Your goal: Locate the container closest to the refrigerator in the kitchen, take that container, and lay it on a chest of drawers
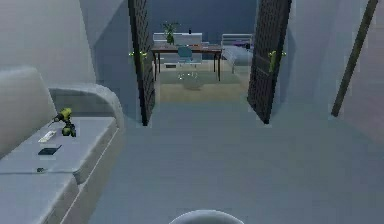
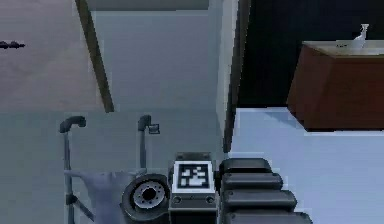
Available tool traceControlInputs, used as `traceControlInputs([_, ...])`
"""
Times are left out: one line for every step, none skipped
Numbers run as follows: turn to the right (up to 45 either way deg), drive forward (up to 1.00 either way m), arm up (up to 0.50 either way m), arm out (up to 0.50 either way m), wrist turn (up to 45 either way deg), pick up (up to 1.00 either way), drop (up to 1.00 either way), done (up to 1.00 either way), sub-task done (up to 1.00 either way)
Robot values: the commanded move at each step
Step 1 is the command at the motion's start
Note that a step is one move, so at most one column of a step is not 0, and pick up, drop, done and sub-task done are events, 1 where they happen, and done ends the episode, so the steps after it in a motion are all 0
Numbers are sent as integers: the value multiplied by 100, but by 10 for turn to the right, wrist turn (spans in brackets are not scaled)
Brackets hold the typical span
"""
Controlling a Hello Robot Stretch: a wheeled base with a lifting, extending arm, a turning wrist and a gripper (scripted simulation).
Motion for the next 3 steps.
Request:
traceControlInputs([0, 100, 0, 0, 0, 0, 0, 0, 0])
traceControlInputs([0, 100, 0, 0, 0, 0, 0, 0, 0])
traceControlInputs([90, 0, 0, 0, 0, 0, 0, 0, 0])
